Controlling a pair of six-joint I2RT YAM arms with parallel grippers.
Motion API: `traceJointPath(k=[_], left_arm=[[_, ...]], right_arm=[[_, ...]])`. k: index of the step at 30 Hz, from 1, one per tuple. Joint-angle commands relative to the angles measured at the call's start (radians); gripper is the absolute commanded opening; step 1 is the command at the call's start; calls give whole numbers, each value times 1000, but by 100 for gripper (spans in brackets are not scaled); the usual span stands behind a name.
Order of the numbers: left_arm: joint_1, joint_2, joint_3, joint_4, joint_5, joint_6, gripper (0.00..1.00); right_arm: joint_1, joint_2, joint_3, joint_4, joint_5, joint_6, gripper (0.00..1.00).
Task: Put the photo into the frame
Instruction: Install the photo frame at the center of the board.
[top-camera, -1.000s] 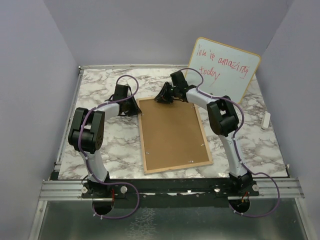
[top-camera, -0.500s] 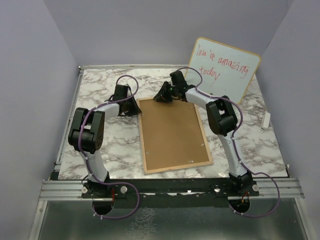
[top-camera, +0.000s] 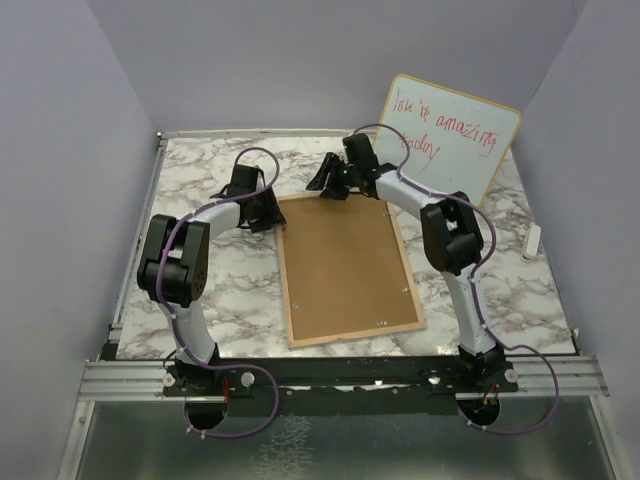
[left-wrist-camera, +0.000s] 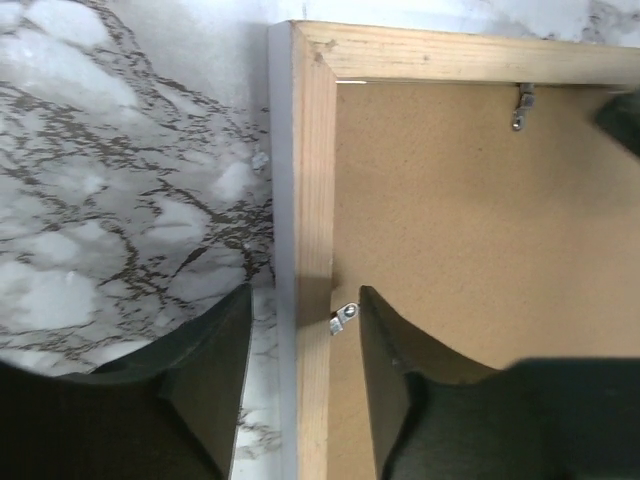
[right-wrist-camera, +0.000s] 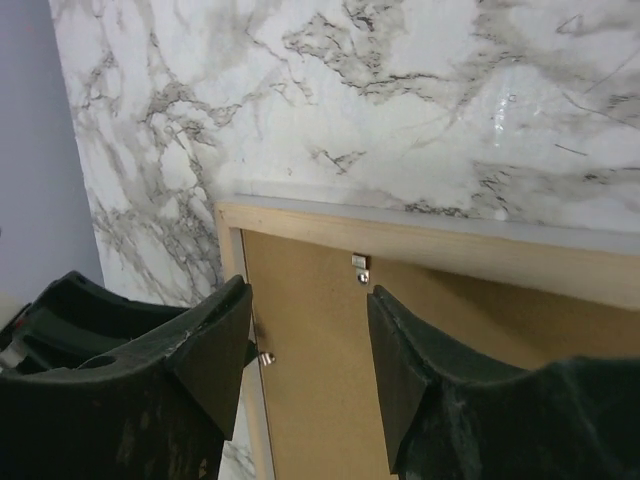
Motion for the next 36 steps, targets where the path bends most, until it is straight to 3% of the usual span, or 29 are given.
traceJointPath(k=[1,6,20,28,36], left_arm=[[2,-21,68,-127,-53,31,55],[2,-91,59,-143,-42,25,69],[-20,-297,-215,-156,29,16,71],[-32,-272,-313,-80,182,-20,58],[-32,-255,-342,-77,137,-34,40]], right_arm=[[-24,-198,-50,-72,78,-106,56],[-25,-379,-230,-147,88,-172,56],[10,-866,-881,-335,-20,-214,49],[46,-936,-1050,-344,-84,-270,46],[88,-927,-1112,-379,-105,-342,46]])
